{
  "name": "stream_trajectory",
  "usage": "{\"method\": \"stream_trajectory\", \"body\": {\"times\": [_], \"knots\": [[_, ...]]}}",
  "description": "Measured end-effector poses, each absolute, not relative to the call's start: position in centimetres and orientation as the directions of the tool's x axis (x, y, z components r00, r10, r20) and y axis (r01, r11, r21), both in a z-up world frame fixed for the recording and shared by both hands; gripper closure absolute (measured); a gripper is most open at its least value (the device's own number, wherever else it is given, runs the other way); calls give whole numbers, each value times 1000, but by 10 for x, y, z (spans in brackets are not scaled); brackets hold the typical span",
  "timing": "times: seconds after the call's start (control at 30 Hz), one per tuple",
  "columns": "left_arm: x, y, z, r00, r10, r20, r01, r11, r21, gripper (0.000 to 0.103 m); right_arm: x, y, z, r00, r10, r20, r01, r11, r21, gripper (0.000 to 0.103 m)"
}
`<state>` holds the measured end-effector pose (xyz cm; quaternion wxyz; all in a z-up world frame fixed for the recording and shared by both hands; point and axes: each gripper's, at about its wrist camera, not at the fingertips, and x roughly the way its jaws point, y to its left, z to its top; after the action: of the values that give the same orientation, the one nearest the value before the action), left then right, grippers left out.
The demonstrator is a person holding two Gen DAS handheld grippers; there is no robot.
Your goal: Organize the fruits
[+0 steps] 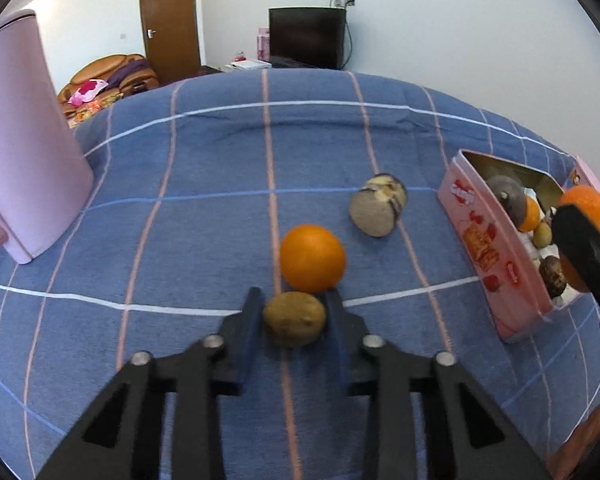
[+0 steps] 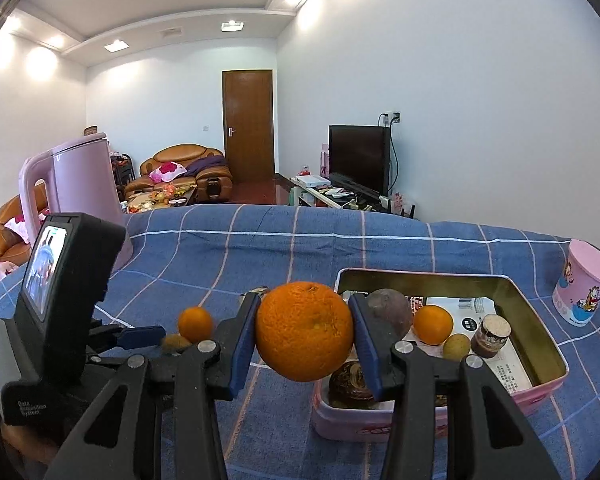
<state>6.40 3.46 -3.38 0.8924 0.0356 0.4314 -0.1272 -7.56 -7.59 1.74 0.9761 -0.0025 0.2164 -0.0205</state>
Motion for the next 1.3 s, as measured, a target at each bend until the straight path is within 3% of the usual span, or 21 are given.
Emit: {"method": "stream_trajectory", "body": {"times": [0.13, 0.37, 0.5, 0.8, 1.3], "knots": [[57, 52, -24, 652, -205, -730, 205, 975, -90, 71, -78, -79, 17, 915, -33, -403, 34, 999, -6, 56], [29, 76, 12, 859, -144, -491, 95, 988, -124, 71, -86, -77, 20, 940, 1, -342, 1, 1000, 7, 56], [19, 77, 17, 898, -122, -423, 83, 990, -111, 71, -89, -71, 21, 947, -2, -320, -4, 1000, -19, 56], [12, 45, 11, 911, -35, -411, 59, 997, 46, 71, -86, -72, 22, 948, -10, -319, 6, 1000, -13, 56], [-5, 42, 12, 907, 8, -421, 10, 999, 41, 71, -89, -72, 21, 944, -18, -329, 15, 1000, -13, 56]]}}
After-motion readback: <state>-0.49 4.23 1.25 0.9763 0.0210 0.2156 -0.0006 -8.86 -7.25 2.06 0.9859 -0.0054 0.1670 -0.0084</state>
